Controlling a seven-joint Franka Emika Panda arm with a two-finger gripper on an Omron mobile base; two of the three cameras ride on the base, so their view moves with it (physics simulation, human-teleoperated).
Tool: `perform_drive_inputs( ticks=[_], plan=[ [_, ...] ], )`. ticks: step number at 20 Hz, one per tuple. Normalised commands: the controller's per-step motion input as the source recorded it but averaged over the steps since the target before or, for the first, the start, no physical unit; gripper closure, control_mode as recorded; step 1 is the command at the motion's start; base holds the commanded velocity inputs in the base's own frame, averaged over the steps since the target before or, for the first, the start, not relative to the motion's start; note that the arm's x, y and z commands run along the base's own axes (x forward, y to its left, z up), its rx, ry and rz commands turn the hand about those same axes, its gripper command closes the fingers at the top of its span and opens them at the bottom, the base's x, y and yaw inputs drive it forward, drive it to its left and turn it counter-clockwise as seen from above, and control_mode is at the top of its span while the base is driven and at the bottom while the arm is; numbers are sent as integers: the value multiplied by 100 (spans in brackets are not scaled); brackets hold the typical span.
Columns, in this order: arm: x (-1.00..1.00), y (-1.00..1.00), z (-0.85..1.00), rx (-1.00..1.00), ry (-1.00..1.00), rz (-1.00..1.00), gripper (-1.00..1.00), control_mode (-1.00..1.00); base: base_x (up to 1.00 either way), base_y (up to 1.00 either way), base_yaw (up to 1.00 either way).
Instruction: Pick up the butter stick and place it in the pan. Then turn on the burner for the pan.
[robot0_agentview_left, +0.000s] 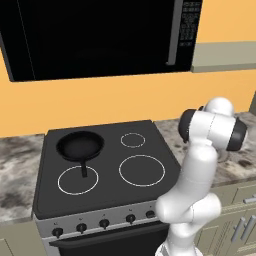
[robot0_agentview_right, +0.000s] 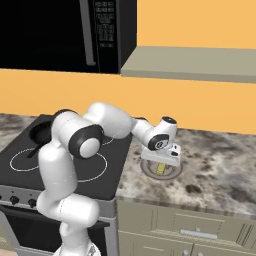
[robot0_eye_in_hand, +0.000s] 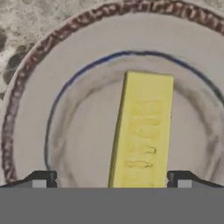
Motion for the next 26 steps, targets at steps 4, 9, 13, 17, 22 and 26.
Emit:
perform_drive_inputs(
  ticks=[4, 9, 13, 17, 22, 26],
  plan=[
    [11, 0, -16, 0, 1, 0, -100, -100, 0, 0, 0],
    [6, 0, -20, 0, 1, 0, 100, -100, 0, 0, 0],
    [0, 2, -17, 0, 2, 0, 100, -100, 0, 0, 0],
    [0, 14, 0, 0, -5, 4, 100, -100, 0, 0, 0],
    [-7, 19, 4, 0, -10, 7, 100, -100, 0, 0, 0],
    [-25, 45, 49, 0, -21, 16, 100, -100, 0, 0, 0]
  ],
)
